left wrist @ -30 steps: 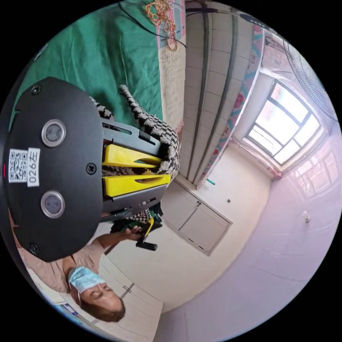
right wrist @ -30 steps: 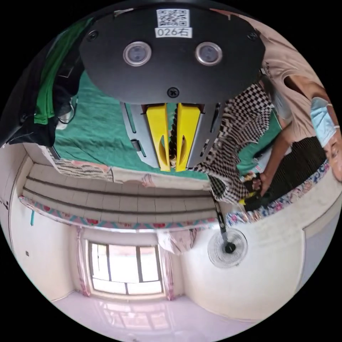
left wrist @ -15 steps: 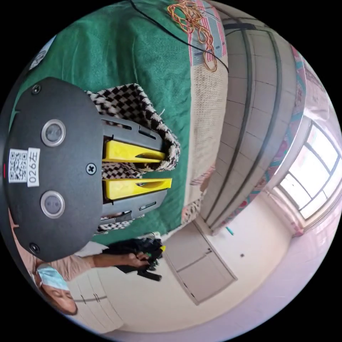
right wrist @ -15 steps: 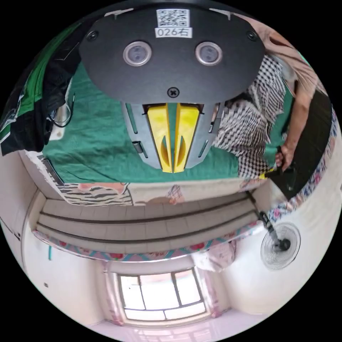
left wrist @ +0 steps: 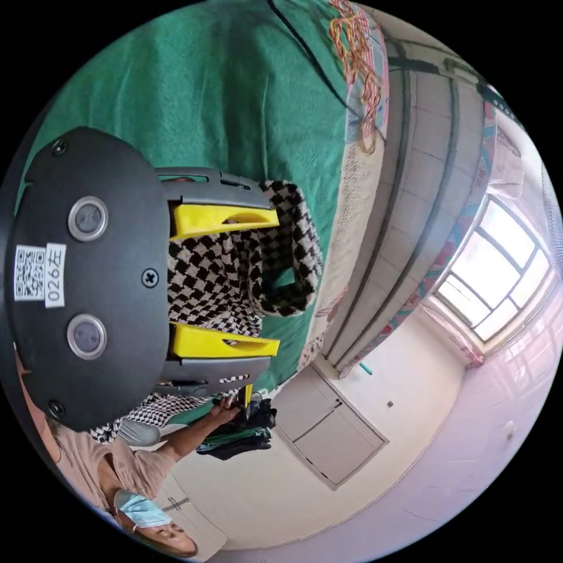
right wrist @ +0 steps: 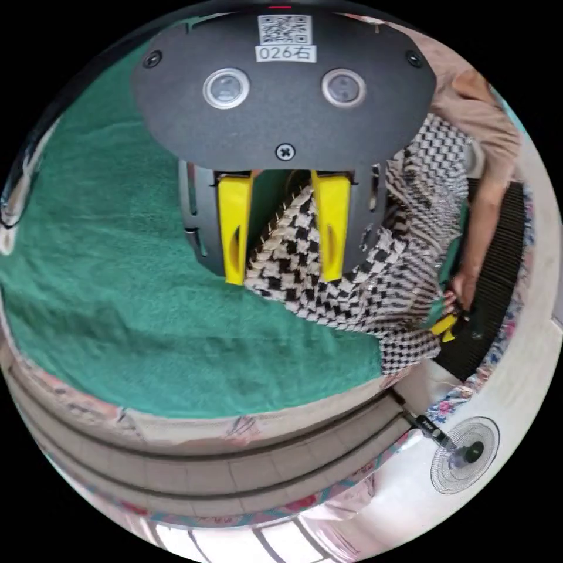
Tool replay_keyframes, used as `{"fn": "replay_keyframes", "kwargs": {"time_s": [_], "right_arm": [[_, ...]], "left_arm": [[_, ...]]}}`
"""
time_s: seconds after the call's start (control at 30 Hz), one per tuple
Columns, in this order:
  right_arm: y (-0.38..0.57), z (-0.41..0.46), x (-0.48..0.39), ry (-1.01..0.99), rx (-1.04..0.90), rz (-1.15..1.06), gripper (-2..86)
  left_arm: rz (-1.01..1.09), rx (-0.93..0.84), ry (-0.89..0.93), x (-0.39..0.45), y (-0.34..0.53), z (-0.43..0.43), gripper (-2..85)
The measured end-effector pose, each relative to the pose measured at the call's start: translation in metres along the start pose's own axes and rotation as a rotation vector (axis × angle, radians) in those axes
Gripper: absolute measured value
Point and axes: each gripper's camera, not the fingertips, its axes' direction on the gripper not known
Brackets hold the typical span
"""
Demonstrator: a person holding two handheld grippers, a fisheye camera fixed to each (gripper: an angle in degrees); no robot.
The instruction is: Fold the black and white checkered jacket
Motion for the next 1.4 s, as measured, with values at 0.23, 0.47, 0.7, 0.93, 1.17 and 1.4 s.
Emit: {"fn": "replay_keyframes", "kwargs": {"time_s": [0.23,0.47,0.7,0.93,1.17,1.4], "right_arm": [[0.057,-0.137,-0.058,0.154,0.166,-0.278,0.0],[0.067,-0.266,-0.061,0.407,0.493,-0.321,1.3],[-0.055,-0.172,0.076,0.134,0.221,0.045,7.4],[0.08,-0.166,0.063,0.092,0.09,-0.061,4.2],[0.16,-0.121,0.085,-0.069,-0.125,0.07,7.7],[0.169,-0.17,0.08,0.047,0.084,0.141,4.1]], "left_arm": [[0.037,-0.01,0.146,0.052,0.002,0.015,4.2],[0.211,0.281,0.179,0.133,-0.008,-0.06,3.9],[-0.091,0.198,0.256,0.045,-0.043,0.01,6.1],[-0.064,0.006,0.288,0.057,0.083,-0.015,5.4],[-0.042,-0.318,0.173,0.102,0.192,0.005,6.2],[0.008,-0.038,0.08,0.152,0.154,-0.069,-0.4]]}}
